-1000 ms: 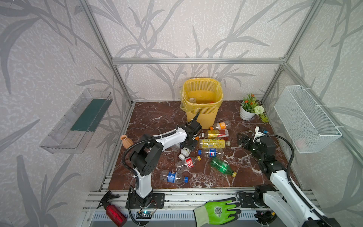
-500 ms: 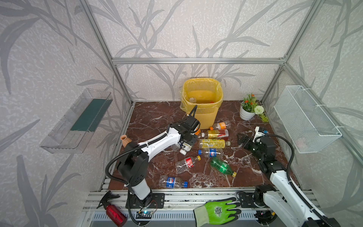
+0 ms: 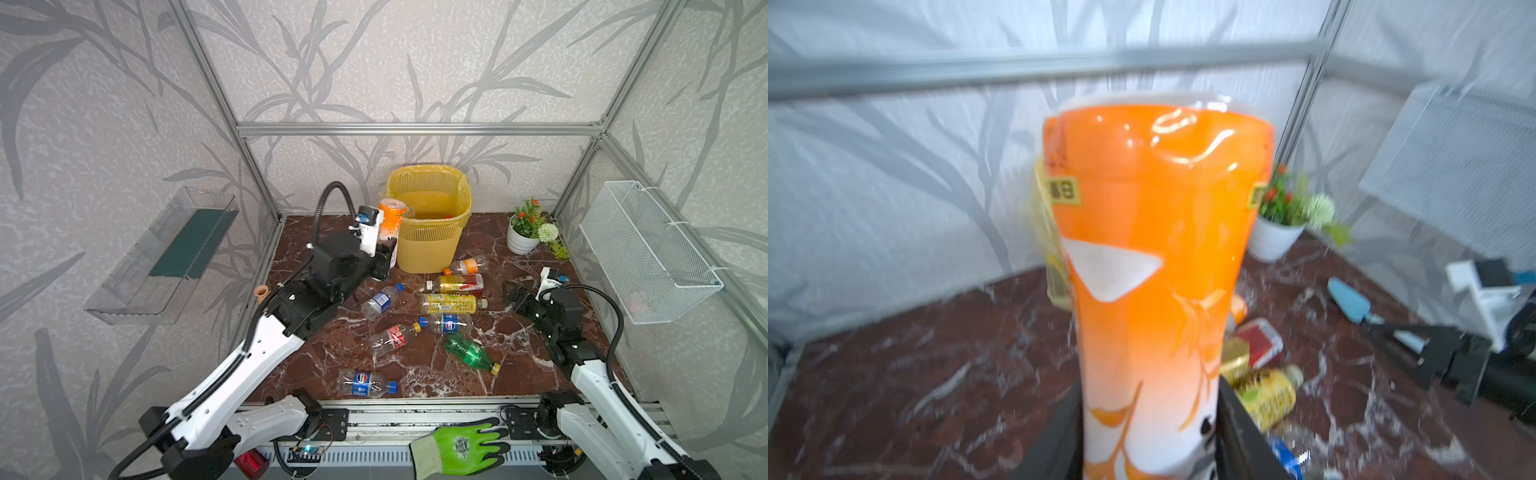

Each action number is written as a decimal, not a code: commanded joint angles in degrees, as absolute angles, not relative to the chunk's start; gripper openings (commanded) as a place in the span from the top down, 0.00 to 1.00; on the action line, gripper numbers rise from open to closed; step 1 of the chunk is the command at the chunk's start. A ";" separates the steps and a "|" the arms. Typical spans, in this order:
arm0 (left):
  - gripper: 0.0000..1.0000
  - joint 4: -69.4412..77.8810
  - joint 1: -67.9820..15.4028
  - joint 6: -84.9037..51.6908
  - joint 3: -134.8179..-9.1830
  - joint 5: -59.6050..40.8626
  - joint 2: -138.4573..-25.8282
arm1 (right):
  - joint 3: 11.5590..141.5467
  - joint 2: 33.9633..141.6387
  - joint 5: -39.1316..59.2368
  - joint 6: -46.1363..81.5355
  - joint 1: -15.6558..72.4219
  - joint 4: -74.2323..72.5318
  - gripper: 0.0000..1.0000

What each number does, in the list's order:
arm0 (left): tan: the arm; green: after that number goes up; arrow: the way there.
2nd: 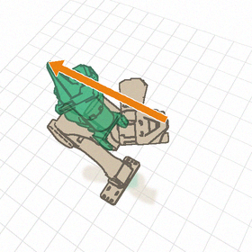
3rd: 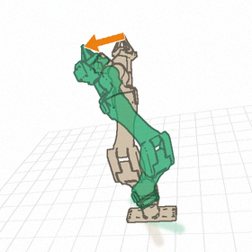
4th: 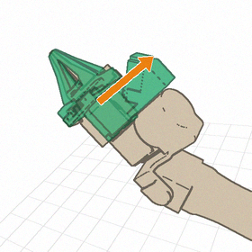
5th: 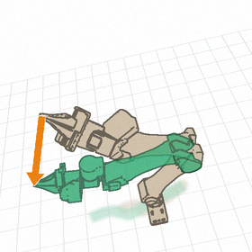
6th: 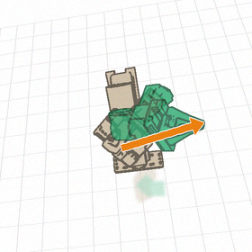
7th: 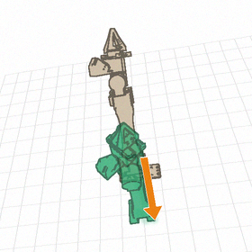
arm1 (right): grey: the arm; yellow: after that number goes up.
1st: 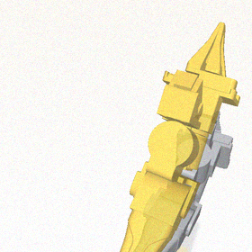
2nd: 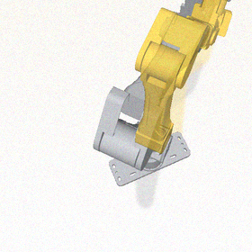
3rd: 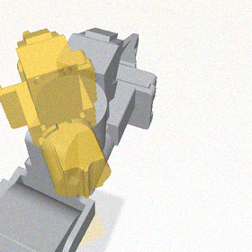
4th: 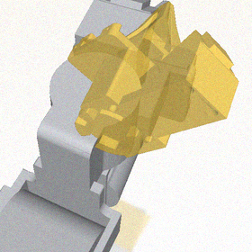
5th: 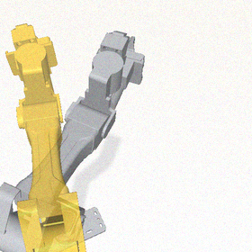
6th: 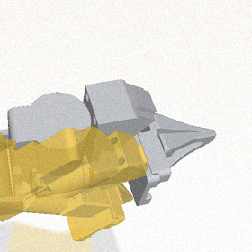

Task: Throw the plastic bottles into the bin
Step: 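Lift the orange-white bottle with the left gripper and release it over the bin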

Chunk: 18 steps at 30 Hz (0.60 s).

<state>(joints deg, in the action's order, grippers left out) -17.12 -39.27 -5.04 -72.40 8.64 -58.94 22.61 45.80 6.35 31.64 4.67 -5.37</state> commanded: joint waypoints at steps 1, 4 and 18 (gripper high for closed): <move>0.57 3.02 -39.30 0.73 -68.05 9.88 -53.96 | 24.16 45.96 5.36 30.74 4.66 -7.38 0.05; 0.57 15.32 -39.30 3.85 -65.92 9.38 -52.49 | 24.76 45.89 5.36 29.91 4.68 -6.78 0.06; 0.30 -1.19 -34.80 -4.28 -103.49 4.08 -95.04 | 24.87 44.94 6.72 29.28 4.58 -5.57 0.05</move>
